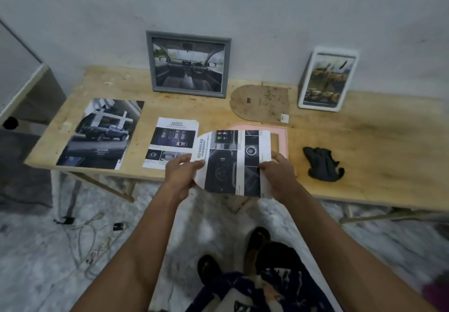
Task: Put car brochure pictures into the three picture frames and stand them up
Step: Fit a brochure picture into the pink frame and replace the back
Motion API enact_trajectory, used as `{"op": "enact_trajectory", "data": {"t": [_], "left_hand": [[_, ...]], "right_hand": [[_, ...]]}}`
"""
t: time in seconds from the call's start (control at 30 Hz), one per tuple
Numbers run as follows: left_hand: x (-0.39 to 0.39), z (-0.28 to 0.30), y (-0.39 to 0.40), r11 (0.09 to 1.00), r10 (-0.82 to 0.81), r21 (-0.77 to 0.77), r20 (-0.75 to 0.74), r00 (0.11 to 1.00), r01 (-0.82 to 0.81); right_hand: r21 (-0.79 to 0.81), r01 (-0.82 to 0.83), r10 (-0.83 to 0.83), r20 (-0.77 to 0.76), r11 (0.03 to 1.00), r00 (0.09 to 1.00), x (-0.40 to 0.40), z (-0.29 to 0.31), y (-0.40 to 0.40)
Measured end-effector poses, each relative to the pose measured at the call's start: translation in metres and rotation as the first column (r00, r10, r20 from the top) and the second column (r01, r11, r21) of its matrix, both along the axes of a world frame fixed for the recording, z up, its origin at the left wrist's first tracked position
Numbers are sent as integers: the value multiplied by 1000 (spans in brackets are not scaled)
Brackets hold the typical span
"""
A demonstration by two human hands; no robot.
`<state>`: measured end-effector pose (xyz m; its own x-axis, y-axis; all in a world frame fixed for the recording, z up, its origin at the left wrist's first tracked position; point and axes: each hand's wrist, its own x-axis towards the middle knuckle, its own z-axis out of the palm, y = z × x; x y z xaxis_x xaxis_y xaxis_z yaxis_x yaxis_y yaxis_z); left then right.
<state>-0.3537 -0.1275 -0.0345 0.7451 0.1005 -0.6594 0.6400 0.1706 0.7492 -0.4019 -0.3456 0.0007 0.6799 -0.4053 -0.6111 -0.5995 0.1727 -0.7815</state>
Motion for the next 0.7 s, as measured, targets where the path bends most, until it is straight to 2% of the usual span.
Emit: {"op": "enact_trajectory", "data": {"t": [0.2, 0.47, 0.57, 0.7], "left_hand": [[15, -13, -64, 964, -138, 229, 7, 990, 132], [31, -24, -123, 827, -194, 537, -11, 981, 170], [35, -25, -130, 764, -240, 612, -23, 970, 204], [50, -30, -127, 720, -303, 639, -61, 951, 270]], "right_hand": [[-64, 28, -31, -59, 998, 998, 1, -14, -58], [-129, -41, 24, -126, 991, 992, 24, -42, -120], [-181, -53, 24, -162, 982, 987, 29, -51, -126], [-259, -140, 88, -201, 956, 976, 44, -58, -123]]}}
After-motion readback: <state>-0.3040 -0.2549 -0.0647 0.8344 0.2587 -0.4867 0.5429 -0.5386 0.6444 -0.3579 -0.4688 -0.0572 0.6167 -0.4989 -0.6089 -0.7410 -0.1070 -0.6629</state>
